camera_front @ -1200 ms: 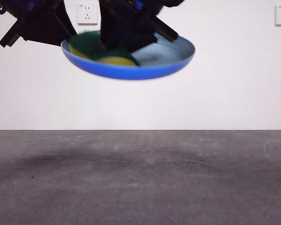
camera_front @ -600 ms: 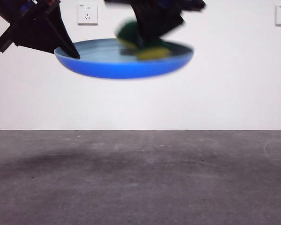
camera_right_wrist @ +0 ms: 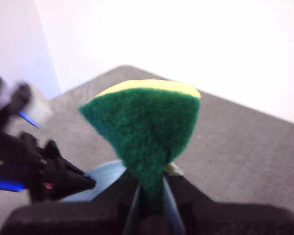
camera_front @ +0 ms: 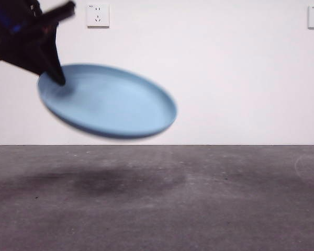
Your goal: Pick up the plate,pick up the cloth,clean the plate with the cloth
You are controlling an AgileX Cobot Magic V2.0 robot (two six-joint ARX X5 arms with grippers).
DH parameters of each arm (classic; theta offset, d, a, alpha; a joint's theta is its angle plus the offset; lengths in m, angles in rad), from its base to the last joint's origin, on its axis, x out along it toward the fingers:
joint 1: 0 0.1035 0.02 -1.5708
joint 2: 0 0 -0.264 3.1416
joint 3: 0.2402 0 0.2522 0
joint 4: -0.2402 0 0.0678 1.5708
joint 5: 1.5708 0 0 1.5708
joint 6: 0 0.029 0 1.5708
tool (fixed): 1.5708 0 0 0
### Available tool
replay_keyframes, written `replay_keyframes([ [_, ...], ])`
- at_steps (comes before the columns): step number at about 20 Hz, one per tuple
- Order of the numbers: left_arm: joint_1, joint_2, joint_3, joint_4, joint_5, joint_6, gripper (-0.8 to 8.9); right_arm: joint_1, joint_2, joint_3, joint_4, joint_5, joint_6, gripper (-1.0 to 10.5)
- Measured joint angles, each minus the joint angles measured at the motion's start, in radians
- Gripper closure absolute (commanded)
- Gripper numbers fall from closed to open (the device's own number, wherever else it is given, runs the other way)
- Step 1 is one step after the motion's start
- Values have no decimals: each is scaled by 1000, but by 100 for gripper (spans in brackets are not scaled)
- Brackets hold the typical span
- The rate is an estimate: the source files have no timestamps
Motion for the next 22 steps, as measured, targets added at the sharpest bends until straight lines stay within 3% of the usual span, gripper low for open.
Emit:
replay_keyframes([
  [9, 21, 245, 0, 125, -53, 79, 821, -1, -178, 0, -216, 26, 0, 958],
  [18, 90, 401, 2, 163, -61, 92, 811, -1, -228, 0, -552, 229, 1, 958],
  [20, 100, 405, 3, 155, -56, 95, 742, -7, -227, 0, -584, 257, 1, 958],
  [22, 102, 405, 5, 138, -62, 99, 564, -18, -226, 0, -585, 263, 2, 958],
])
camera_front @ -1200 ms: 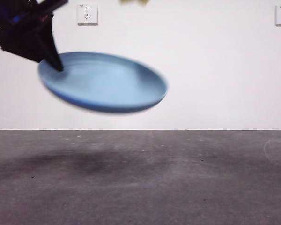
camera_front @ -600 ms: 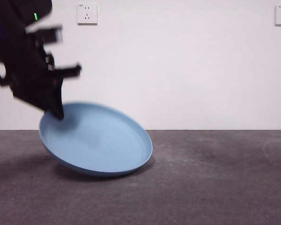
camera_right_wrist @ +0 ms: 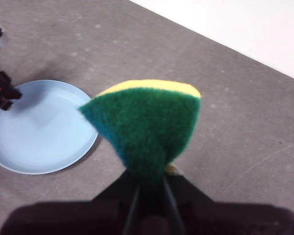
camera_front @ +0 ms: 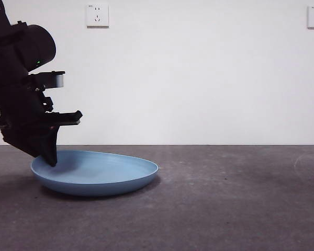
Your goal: Pick up the plate,pick up the cloth,clean the plate with the cloth
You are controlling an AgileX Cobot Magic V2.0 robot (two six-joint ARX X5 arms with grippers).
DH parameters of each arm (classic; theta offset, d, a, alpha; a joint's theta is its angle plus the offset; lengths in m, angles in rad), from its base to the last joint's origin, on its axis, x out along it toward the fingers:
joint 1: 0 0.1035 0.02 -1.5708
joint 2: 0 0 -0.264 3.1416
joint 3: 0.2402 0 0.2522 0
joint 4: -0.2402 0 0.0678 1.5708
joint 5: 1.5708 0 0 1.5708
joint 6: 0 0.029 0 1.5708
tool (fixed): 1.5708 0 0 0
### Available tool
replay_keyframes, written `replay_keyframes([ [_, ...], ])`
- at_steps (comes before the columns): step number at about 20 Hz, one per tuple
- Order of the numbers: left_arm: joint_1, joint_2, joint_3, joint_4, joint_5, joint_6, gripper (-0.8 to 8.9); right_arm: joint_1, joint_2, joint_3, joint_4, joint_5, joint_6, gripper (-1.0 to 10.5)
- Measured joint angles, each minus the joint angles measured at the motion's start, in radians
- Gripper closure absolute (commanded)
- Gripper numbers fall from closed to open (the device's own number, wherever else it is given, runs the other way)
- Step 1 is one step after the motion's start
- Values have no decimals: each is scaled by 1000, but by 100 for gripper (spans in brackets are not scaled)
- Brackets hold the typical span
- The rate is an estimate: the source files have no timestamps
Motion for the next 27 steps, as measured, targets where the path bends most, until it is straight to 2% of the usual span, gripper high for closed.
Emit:
replay_keyframes([
  [2, 2, 3, 0, -28, -17, 18, 397, -13, 5, 0, 5, 0, 6, 958],
  [6, 4, 3, 11, -64, 18, 31, 392, -63, 39, 0, 18, -1, 33, 958],
  [13, -9, -80, 196, -298, 79, 31, 405, -174, 177, 0, 77, -11, 119, 958],
  [14, -14, -115, 239, -335, 80, 31, 405, -192, 220, 0, 92, -49, 130, 958],
  [18, -41, -248, 314, -396, 82, 30, 405, -261, 434, 0, 161, -307, 143, 958],
  [20, -53, -312, 315, -424, 84, 28, 405, -278, 558, 0, 197, -338, 144, 958],
  [25, -71, -433, 315, -492, 83, 23, 405, -291, 812, 0, 250, -342, 146, 937],
  [26, -71, -439, 315, -502, 80, 23, 405, -291, 840, 0, 248, -343, 146, 873],
  [27, -71, -440, 315, -511, 77, 23, 406, -293, 859, 0, 248, -343, 146, 726],
])
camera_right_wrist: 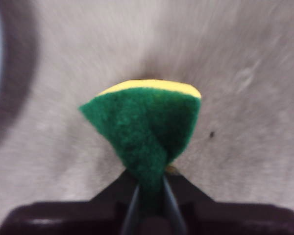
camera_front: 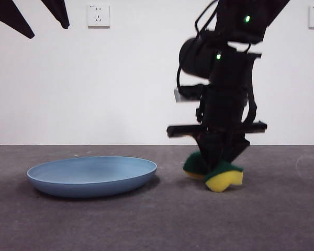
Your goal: Pick up the plate,pick up the cloth,clean the plate with the cloth
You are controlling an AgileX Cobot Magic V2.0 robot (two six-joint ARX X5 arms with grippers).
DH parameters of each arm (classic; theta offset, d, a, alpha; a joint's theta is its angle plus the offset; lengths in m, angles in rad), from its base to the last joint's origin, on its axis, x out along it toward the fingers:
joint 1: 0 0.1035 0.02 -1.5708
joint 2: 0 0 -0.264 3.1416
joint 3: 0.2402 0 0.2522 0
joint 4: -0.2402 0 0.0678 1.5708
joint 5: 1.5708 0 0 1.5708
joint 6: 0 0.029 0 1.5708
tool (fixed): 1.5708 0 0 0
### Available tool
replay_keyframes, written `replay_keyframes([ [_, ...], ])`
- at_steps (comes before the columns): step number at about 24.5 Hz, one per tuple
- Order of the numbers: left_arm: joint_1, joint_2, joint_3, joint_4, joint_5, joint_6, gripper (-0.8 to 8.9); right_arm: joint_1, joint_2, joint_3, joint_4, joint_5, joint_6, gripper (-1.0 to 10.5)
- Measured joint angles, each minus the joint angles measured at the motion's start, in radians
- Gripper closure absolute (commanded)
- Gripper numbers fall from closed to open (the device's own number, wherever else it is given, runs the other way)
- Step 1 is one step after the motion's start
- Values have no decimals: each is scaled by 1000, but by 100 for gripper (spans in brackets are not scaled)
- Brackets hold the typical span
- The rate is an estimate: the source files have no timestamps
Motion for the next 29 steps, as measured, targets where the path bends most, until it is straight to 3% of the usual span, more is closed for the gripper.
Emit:
replay_keyframes([
  [2, 0, 3, 0, -13, -2, 0, 405, -3, 5, 0, 1, 1, 0, 389],
  [3, 0, 4, 0, -13, -1, 0, 405, -3, 4, 0, 0, 1, 0, 296],
  [8, 0, 4, 0, -5, -2, 0, 406, -11, -37, 0, -24, 0, -5, 285],
  [12, 0, 4, 0, 0, -2, 0, 408, -11, -283, 0, -65, -1, -6, 291],
  [13, 0, 4, 0, 0, -2, 0, 419, -11, -352, 0, -78, -10, -5, 336],
  [14, 0, 4, 0, 0, -2, 0, 509, -11, -426, 0, -89, -30, -6, 465],
  [16, 0, 4, 0, 0, -1, 2, 789, -11, -553, 0, -92, -73, -6, 840],
  [17, 0, 4, 0, 0, 0, 8, 817, -11, -616, 0, -95, -77, -5, 976],
  [20, -3, 4, 0, 0, 10, 17, 820, -11, -780, 0, -107, -77, -11, 955],
  [25, -27, -34, 0, 18, 44, 19, 820, -11, -870, -1, -151, -72, -37, 955],
  [29, -65, -139, -29, 126, 43, 21, 820, 0, -945, -67, -107, -27, -50, 955],
])
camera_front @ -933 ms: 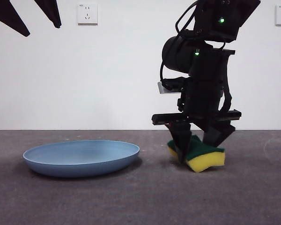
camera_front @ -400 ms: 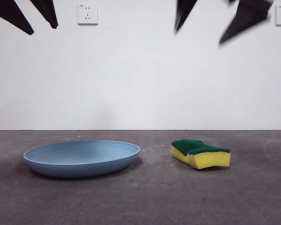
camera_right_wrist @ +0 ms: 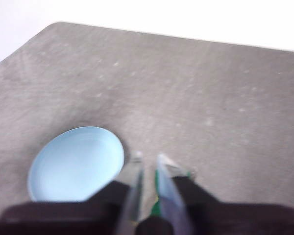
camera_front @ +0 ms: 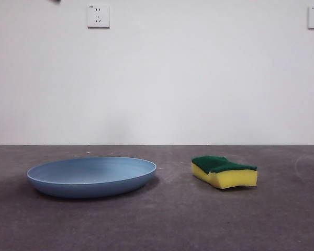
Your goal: Pick up the plate,pick up the cloth,clean the plate with the cloth
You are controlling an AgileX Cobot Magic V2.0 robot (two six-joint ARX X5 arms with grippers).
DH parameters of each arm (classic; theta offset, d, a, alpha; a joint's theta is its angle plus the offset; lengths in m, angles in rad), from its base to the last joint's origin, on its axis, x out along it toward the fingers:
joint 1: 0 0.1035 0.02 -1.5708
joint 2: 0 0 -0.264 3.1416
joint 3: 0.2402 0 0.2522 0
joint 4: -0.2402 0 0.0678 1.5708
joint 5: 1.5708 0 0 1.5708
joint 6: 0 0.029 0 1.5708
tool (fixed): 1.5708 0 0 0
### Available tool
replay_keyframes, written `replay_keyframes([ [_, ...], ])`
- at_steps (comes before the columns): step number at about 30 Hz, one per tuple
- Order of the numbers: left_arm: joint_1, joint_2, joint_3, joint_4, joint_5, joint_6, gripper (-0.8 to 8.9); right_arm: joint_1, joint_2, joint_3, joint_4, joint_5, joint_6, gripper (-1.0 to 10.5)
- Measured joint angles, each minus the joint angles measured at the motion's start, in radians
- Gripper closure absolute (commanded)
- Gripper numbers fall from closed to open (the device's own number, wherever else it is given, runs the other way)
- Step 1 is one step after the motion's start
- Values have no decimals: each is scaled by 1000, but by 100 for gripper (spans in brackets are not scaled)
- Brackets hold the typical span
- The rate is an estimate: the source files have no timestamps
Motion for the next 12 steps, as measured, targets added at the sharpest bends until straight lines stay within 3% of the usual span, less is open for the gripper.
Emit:
replay_keyframes([
  [4, -37, -135, -110, 115, -21, 5, 820, 39, -97, -129, 85, 81, -8, 955],
  [12, -47, -457, -510, 329, -96, 5, 820, 108, -341, -486, 323, 189, -11, 953],
])
